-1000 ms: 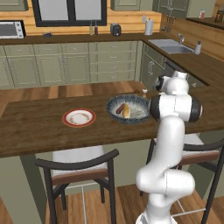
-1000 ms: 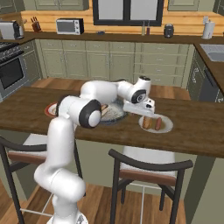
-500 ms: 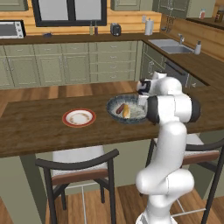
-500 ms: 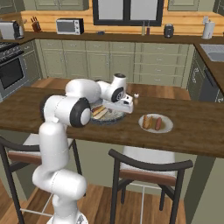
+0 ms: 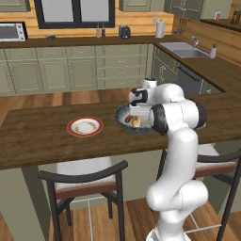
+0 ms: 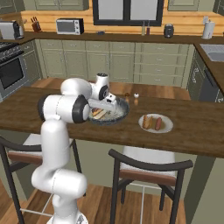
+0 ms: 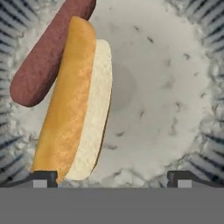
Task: Place one bun and one sausage from the bowl on each plate.
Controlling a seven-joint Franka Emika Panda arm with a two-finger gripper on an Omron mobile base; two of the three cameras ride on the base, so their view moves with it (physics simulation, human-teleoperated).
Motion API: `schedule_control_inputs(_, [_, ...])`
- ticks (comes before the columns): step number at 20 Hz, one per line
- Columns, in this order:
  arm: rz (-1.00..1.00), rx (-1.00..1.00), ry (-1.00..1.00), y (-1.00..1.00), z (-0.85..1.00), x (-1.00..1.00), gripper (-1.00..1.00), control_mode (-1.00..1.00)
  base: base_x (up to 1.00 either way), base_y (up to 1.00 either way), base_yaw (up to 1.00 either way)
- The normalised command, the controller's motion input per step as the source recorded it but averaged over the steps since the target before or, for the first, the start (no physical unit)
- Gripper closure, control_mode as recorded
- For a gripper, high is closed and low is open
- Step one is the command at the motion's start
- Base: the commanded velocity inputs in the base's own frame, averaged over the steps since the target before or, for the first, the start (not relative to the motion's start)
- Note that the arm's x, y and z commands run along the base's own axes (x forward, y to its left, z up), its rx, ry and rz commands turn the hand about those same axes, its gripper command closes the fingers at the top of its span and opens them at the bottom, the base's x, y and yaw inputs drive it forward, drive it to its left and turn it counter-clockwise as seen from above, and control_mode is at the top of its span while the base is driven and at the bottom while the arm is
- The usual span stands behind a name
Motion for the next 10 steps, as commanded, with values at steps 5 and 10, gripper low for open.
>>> schedule_control_inputs(5, [0.0, 0.0, 0.07, 0.58, -0.03, 0.14, -1.0, -1.0, 0.0, 0.0, 0.0])
schedule_control_inputs(10, [0.0, 0.0, 0.0, 0.31, -0.01, 0.06, -1.0, -1.0, 0.0, 0.0, 0.0])
